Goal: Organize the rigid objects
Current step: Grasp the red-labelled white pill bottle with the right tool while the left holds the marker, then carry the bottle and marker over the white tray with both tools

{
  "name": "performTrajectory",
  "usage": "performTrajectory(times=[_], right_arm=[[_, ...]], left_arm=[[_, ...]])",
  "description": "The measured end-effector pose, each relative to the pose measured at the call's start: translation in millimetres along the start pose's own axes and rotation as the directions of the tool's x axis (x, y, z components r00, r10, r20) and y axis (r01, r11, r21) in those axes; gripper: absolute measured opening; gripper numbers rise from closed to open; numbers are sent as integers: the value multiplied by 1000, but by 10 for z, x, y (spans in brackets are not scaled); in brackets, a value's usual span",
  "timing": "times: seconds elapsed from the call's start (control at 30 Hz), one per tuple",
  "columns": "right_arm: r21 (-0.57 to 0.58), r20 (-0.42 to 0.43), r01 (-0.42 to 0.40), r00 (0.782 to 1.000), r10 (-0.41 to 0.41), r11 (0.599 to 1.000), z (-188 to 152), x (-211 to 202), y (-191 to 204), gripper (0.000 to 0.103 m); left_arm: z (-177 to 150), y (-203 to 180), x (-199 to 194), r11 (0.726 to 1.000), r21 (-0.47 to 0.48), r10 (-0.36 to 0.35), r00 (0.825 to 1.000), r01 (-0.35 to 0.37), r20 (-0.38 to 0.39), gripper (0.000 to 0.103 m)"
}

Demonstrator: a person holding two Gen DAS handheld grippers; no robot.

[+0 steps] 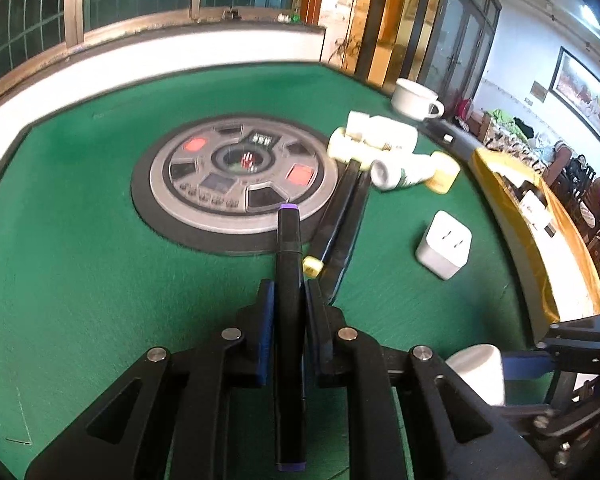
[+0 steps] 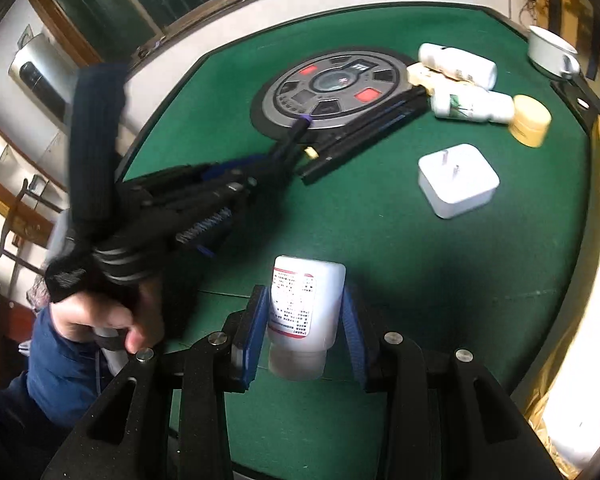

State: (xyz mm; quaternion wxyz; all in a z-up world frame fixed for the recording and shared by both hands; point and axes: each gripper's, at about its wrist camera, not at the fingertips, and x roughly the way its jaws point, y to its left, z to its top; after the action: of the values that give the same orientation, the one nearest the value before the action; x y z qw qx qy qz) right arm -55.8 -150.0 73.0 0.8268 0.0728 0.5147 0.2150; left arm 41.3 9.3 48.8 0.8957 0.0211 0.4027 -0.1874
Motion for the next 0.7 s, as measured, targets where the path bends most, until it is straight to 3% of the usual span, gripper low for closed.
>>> performTrajectory(times=[0.33, 0.7], right_arm=[[1, 176, -13, 984, 13, 1000, -121, -257, -36, 33], [56, 230, -6, 973, -7, 998, -181, -499, -190, 33]], left_arm=[[40, -293, -246, 996, 80, 37, 991, -48, 132, 12], [2, -540, -356, 981, 151, 95, 977, -125, 193, 12]])
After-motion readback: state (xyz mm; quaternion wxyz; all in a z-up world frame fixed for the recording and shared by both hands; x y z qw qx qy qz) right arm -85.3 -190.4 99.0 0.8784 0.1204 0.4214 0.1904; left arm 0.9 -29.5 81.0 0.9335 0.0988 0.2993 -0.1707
